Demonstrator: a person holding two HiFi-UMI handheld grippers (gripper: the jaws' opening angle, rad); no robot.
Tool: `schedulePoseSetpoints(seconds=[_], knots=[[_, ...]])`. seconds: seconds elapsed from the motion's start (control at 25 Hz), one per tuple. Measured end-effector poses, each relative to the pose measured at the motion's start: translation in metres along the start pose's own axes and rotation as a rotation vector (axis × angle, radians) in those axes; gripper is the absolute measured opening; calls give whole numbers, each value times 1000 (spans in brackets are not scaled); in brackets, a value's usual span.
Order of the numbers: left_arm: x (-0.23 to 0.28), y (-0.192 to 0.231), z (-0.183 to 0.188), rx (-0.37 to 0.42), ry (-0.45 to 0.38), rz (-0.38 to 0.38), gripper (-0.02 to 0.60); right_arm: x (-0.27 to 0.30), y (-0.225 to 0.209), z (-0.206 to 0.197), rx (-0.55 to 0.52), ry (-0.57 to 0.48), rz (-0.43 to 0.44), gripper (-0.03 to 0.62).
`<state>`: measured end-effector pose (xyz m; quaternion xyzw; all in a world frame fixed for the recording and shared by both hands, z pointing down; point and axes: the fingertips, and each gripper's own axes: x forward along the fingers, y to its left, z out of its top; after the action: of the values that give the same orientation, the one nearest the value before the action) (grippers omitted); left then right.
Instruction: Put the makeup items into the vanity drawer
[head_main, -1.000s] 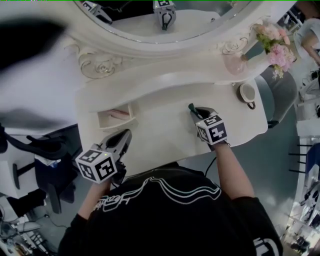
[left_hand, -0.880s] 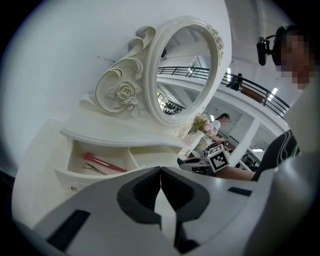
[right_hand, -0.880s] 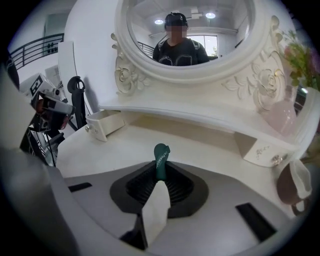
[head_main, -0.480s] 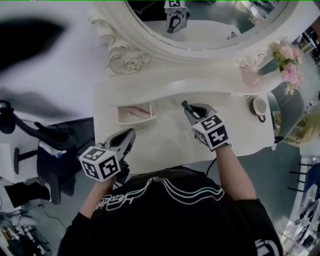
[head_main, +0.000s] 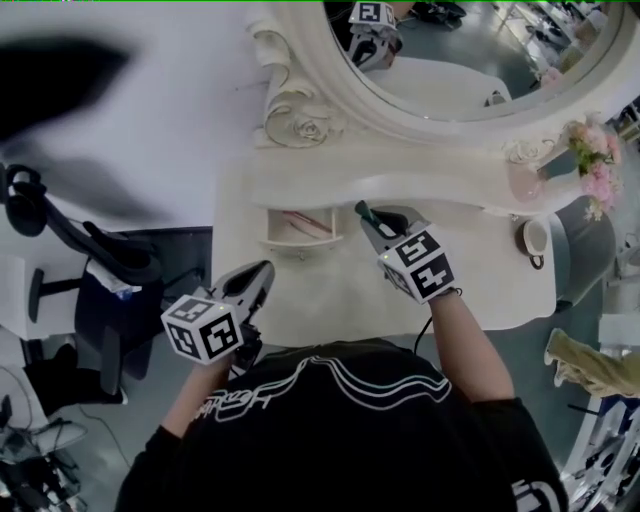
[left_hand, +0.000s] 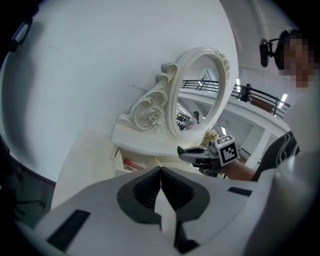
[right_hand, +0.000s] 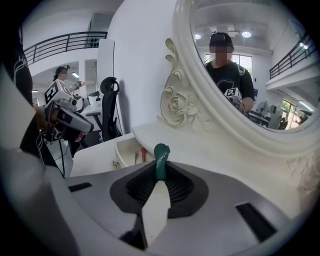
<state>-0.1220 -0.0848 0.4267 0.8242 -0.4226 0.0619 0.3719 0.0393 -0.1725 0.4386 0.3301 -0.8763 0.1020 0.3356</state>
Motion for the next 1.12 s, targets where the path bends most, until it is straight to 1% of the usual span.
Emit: schedulePoseSetpoints(seconds=[0.2,0.44,0.68,0.8,0.88,0.92,1.0,1.12], knots=[[-10,12,-1,-17,-14,15,23,17,25,17,-52,-4,68,67],[-24,30,0,-41,-27,35,23,49,60,23,-142,44,142,67],[-38,50,-1,-56,-44,50,23,74,73,23,-129,72,185,72],[-44,60,1,-59,-56,52,23,84,79,21,-141,88,196,79],[-47,64,2,-59,-60,49,23,88,84,19,-143,101,204,98],[-48,66,2,-58,-60,47,23,90,86,18,-136,102,209,118],[-51,68,2,-56,-62,43,23,91,89,18,-103,96,224,146],[-54,74,4,-55,-65,41,23,92,90,21,-54,85,246,206]])
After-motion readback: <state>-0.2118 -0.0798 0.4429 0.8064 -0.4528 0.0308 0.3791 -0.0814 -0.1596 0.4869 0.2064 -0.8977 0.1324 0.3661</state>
